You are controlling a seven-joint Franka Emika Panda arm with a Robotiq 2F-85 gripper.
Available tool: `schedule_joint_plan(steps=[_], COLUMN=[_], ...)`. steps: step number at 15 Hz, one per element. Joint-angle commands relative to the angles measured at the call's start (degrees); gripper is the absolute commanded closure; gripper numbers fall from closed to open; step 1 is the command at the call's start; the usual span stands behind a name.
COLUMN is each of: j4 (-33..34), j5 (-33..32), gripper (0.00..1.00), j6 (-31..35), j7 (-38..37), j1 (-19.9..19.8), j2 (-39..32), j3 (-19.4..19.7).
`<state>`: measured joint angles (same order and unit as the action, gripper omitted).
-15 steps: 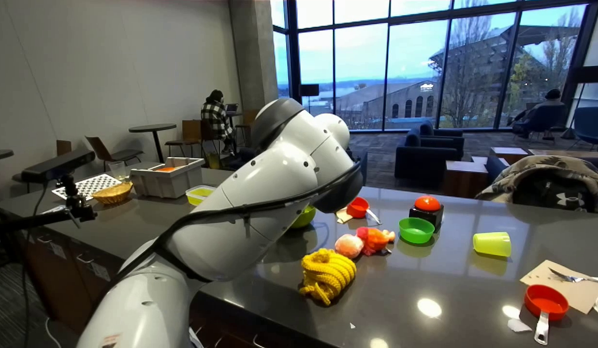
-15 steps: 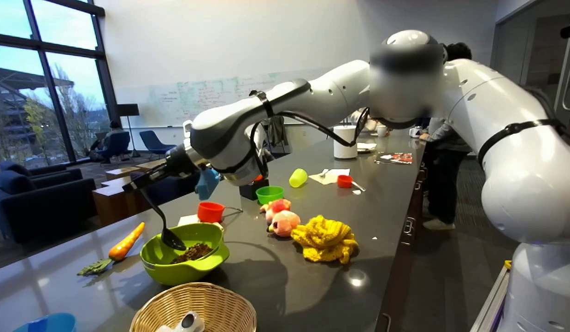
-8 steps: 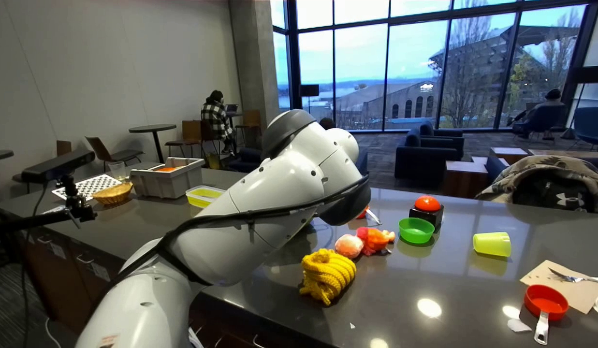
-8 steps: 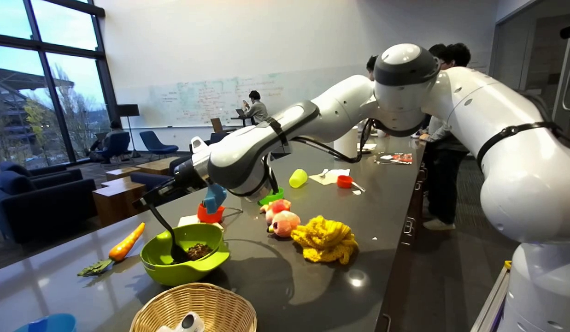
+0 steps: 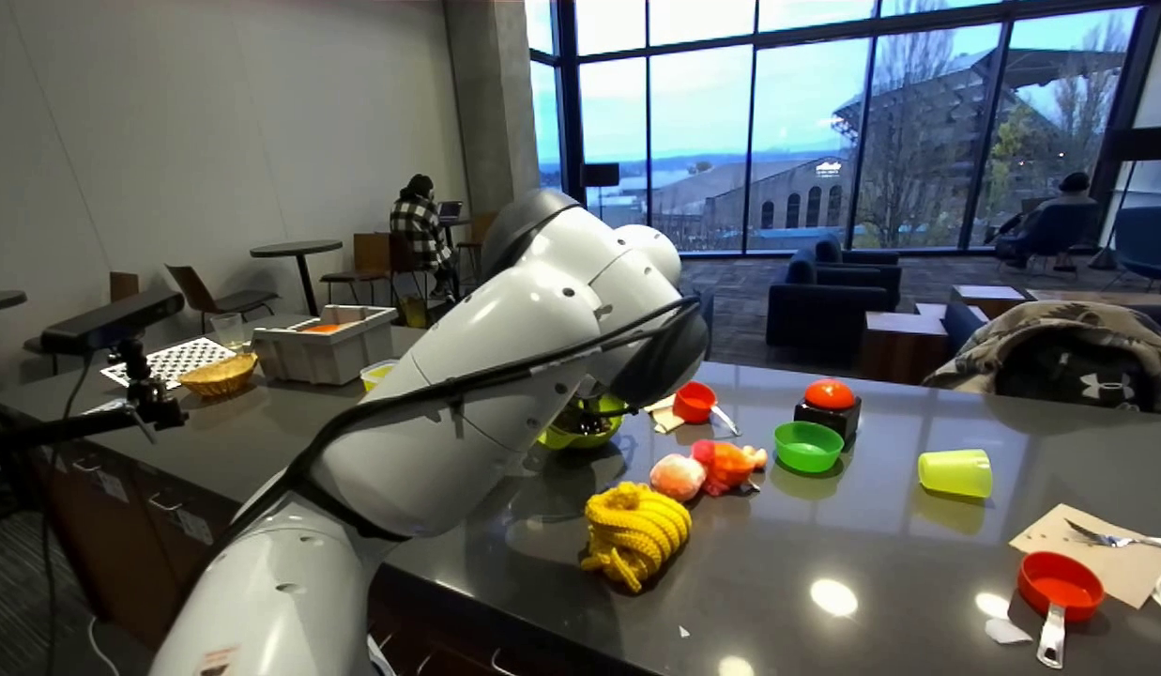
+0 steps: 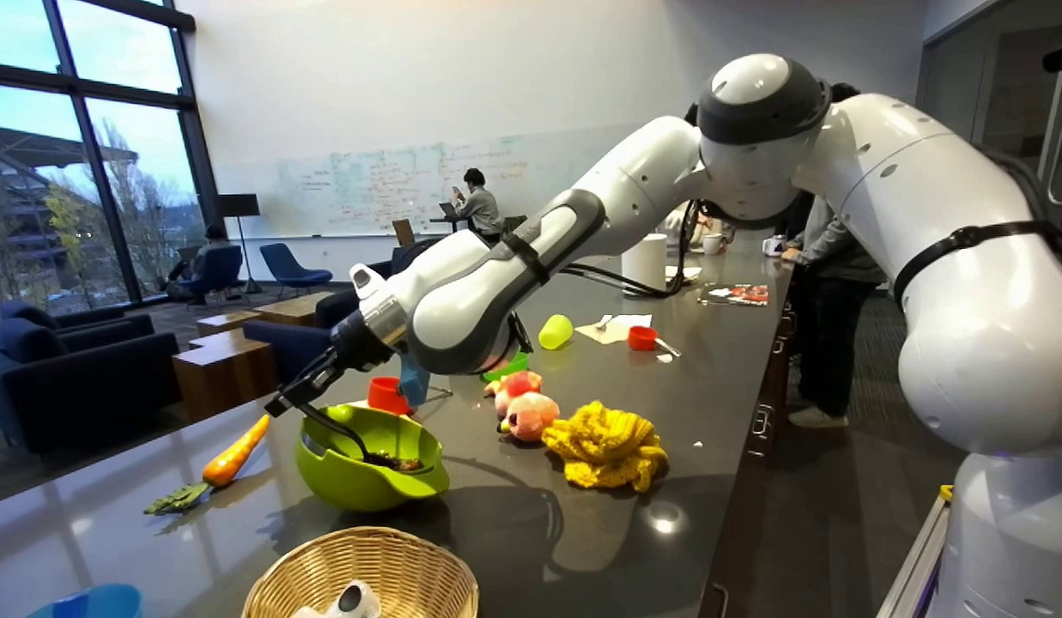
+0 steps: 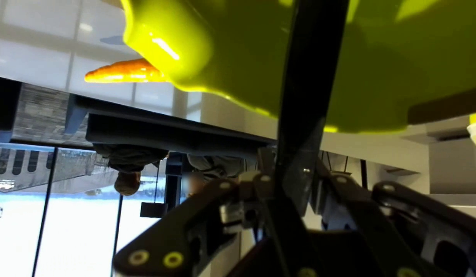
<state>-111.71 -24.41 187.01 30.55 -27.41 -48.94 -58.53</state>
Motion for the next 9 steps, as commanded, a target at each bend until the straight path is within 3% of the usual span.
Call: schedule_joint_plan(steps=[1,9], j4=[-3.38,-4.19], j5=[-0.82,-3.22], gripper=[0.94,0.94], j6=[-4.93,-21.07], j7=[-0.46,1.50], j1=[1.29,3.87], j2=[9.26,17.82], j3=[2.72,2.98])
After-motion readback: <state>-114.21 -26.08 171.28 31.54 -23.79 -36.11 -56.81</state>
